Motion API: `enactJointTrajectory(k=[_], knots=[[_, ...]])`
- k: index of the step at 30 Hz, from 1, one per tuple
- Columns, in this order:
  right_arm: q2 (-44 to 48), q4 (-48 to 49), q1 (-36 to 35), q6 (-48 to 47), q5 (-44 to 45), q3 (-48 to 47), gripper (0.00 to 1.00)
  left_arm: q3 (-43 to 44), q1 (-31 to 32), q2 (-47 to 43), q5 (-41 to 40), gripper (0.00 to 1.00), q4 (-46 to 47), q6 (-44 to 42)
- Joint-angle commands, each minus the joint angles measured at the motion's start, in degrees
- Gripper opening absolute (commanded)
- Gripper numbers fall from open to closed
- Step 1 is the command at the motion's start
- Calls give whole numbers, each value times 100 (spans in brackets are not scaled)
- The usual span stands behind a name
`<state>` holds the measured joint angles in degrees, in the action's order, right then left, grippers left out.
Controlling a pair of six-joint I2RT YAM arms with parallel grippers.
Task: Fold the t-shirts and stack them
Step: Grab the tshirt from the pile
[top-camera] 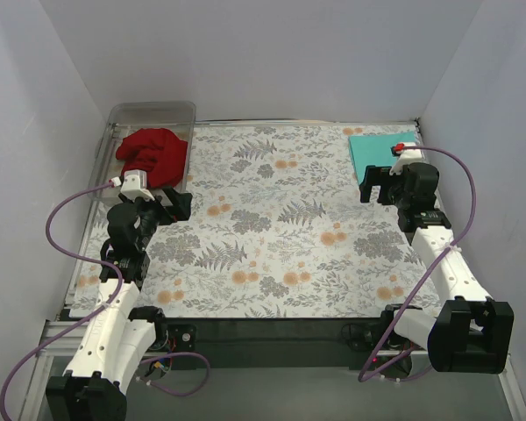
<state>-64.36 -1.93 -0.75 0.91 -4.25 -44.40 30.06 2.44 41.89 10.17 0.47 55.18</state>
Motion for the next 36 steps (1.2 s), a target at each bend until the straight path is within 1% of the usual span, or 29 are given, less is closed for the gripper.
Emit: enactJointTrajectory(k=[1,3,6,7,8,9,10,12,13,14,15,17,18,19,21,22,23,25,26,27,29,30,32,33,36], knots=[[72,237,5,76,-155,-297,98,149,-15,-84,63,98,32,-104],[116,229,5,24,-312,-358,99,149,-15,-84,72,98,32,-86],[187,229,-4,-423,-952,-341,99,166,-15,-93,29,98,23,-34],[195,229,5,-651,-1720,-298,99,210,-15,-84,28,98,-11,-7],[213,229,-4,-1227,-2172,-262,99,306,-15,-76,28,98,-21,19],[222,202,-12,-1590,-2611,-227,98,377,-15,-41,20,98,-21,106],[213,-24,-56,-1785,-3138,-192,98,438,-15,-14,-67,98,-238,177],[152,-149,-83,-1936,-3362,-192,98,745,-15,82,-199,98,-398,335],[117,-306,-83,-2015,-3685,-174,98,894,-15,213,-357,98,-651,466],[64,-412,-83,-2294,-3880,-131,98,1087,-15,328,-463,98,-784,546],[38,-465,-74,-2323,-4038,-69,98,1463,-24,433,-594,98,-942,625],[-24,-614,-48,-2481,-4522,45,98,1966,-24,933,-919,98,-1521,792],[-50,-633,-39,-2499,-4767,63,98,2403,-41,1118,-947,98,-1828,828],[-59,-633,-39,-2499,-4865,81,98,2590,-59,1520,-938,98,-1944,915],[-51,-633,-48,-2508,-5041,133,98,3020,-182,1917,-921,98,-2173,995],[-16,-633,-39,-2516,-5042,151,98,3136,-234,2302,-790,97,-2209,1065],[19,-633,-39,-2525,-5016,160,98,3268,-479,2541,-580,96,-2235,1135],[90,-633,-39,-2543,-4875,186,98,3636,-700,2963,-246,91,-2314,1267],[151,-641,-39,-2543,-4840,204,98,3760,-936,3427,-79,89,-2306,1407],[178,-633,-39,-2543,-4840,221,98,3874,-1060,3623,280,88,-2262,1478],[231,-633,-39,-2552,-4848,221,98,4235,-1323,4097,554,82,-2183,1583],[239,-633,-30,-2552,-4848,230,98,4540,-1403,4543,747,79,-2157,1662],[231,-633,-30,-2552,-4840,213,98,4841,-1535,4941,775,77,-2139,1707],[222,-633,-30,-2543,-4831,213,98,4990,-1570,5326,732,75,-2130,1716],[196,-650,-30,-2543,-4813,204,98,5535,-1685,5916,434,72,-2121,1733]])
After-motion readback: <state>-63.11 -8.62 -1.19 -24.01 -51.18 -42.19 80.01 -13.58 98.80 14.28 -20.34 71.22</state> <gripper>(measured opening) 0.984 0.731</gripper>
